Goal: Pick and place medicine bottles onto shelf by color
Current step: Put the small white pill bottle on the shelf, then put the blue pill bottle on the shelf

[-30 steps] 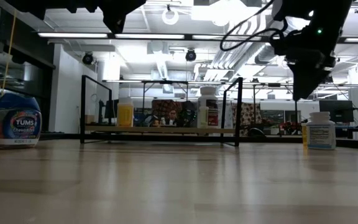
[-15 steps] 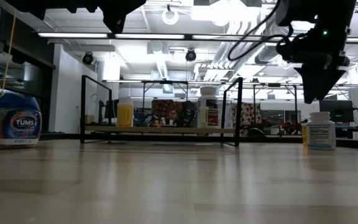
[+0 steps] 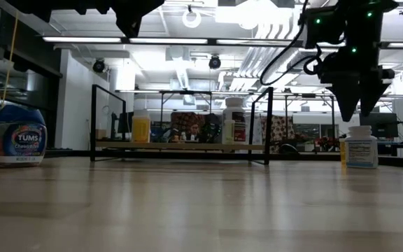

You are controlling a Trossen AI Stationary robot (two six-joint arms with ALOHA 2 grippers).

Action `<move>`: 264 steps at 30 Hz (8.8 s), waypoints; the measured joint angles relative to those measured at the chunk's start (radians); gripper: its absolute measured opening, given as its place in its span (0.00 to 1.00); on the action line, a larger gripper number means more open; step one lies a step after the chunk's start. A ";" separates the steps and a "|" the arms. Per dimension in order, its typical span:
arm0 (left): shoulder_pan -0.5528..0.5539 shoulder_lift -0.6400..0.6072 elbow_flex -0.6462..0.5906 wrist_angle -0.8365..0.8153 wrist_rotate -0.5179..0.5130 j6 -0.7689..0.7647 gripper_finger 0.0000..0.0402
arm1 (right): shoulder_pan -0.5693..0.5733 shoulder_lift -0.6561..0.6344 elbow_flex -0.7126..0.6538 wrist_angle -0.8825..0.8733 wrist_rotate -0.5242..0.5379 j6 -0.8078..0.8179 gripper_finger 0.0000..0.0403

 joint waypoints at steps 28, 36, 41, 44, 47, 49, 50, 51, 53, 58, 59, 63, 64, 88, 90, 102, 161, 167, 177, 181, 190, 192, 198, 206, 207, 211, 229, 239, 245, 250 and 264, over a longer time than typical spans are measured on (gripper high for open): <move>0.000 0.000 0.000 0.000 -0.005 0.000 0.66 | -0.206 0.001 -0.187 0.221 -0.254 -0.288 0.85; 0.000 0.000 0.000 -0.007 -0.035 0.000 0.66 | -0.206 0.000 -0.187 0.248 -0.212 -0.293 0.75; 0.000 0.000 0.000 -0.014 -0.035 0.000 0.66 | -0.206 0.000 -0.187 0.235 -0.214 -0.286 0.67; 0.000 0.000 0.000 -0.016 -0.035 0.000 0.66 | -0.206 0.000 -0.187 0.239 -0.215 -0.284 0.58; 0.000 0.000 0.000 -0.016 -0.036 0.000 0.66 | -0.206 0.000 -0.187 0.235 -0.221 -0.292 0.47; 0.000 0.000 0.000 -0.016 -0.036 0.000 0.66 | -0.206 -0.002 -0.187 0.231 -0.236 -0.299 0.40; 0.000 0.000 0.000 -0.016 -0.036 0.000 0.66 | -0.206 -0.005 -0.187 0.228 -0.247 -0.301 0.37; 0.000 0.000 0.000 -0.016 -0.036 0.000 0.66 | -0.206 -0.009 -0.187 0.223 -0.266 -0.300 0.37; 0.000 0.000 0.000 -0.016 -0.036 0.000 0.66 | -0.200 -0.021 -0.188 0.222 -0.315 -0.294 0.37; 0.000 0.000 0.000 -0.016 -0.038 0.000 0.66 | -0.106 -0.040 -0.188 0.259 -0.415 -0.277 0.37; 0.000 0.000 0.000 -0.016 -0.038 0.000 0.66 | -0.073 -0.040 -0.188 0.281 -0.433 -0.259 0.37; 0.000 0.000 0.000 -0.016 -0.038 0.000 0.66 | 0.094 -0.019 -0.188 0.440 -0.482 -0.183 0.37; 0.000 0.000 0.000 -0.015 -0.038 0.000 0.66 | 0.139 -0.008 -0.188 0.492 -0.489 -0.169 0.37; 0.000 0.000 0.000 -0.015 -0.037 0.000 0.66 | 0.163 0.630 0.721 0.363 0.045 -0.766 0.37; 0.000 0.000 0.000 -0.015 -0.037 0.000 0.66 | 0.134 0.691 0.783 0.349 0.044 -0.819 0.37; 0.000 0.000 0.000 -0.015 -0.037 0.000 0.66 | 0.006 0.916 0.985 0.229 -0.002 -0.893 0.39; 0.000 0.000 0.000 -0.015 -0.037 0.001 0.66 | -0.063 0.916 0.983 0.250 0.000 -0.912 0.72; 0.000 0.000 0.000 -0.015 -0.037 0.001 0.66 | -0.050 0.916 0.995 0.223 -0.003 -0.933 0.72; 0.000 0.000 0.000 -0.024 -0.037 0.001 0.66 | -0.051 0.831 1.035 0.223 -0.005 -0.938 0.72; 0.000 0.000 0.000 -0.033 -0.037 0.001 0.66 | -0.045 0.743 1.033 0.211 -0.008 -0.926 0.72; 0.000 0.000 0.000 -0.032 -0.034 0.000 0.66 | 0.054 0.535 1.007 0.281 -0.102 -0.890 0.72; 0.000 0.000 0.000 -0.033 -0.034 0.000 0.66 | 0.092 0.479 0.923 0.374 -0.103 -0.907 0.72; 0.000 0.000 0.000 -0.045 -0.034 0.000 0.66 | 0.156 0.217 0.455 0.749 -0.103 -0.886 0.72; 0.000 0.000 0.000 -0.041 -0.083 0.000 0.66 | 0.187 -0.131 -0.092 1.282 -0.091 -0.749 0.72; 0.000 0.000 0.000 -0.041 -0.097 0.000 0.66 | 0.189 -0.159 -0.138 1.350 -0.091 -0.731 0.72; 0.000 0.000 0.000 -0.045 -0.134 0.000 0.66 | 0.191 -0.242 -0.280 1.549 -0.091 -0.699 0.72; -0.001 0.000 0.025 -0.174 -0.313 -0.255 0.66 | 0.190 -0.270 -0.377 1.634 -0.042 -0.656 0.72; -0.109 0.013 0.250 -0.985 -0.566 -0.613 0.66 | 0.190 -0.270 -0.377 1.634 -0.042 -0.656 0.72; -0.207 0.013 0.283 -1.296 -0.584 -0.904 0.66 | 0.190 -0.270 -0.377 1.629 -0.042 -0.658 0.72; -0.279 0.028 0.281 -1.508 -0.585 -1.145 0.66 | 0.190 -0.269 -0.377 1.624 -0.042 -0.657 0.72; -0.386 0.124 0.192 -1.598 -0.523 -1.446 0.66 | 0.190 -0.269 -0.377 1.616 -0.042 -0.657 0.72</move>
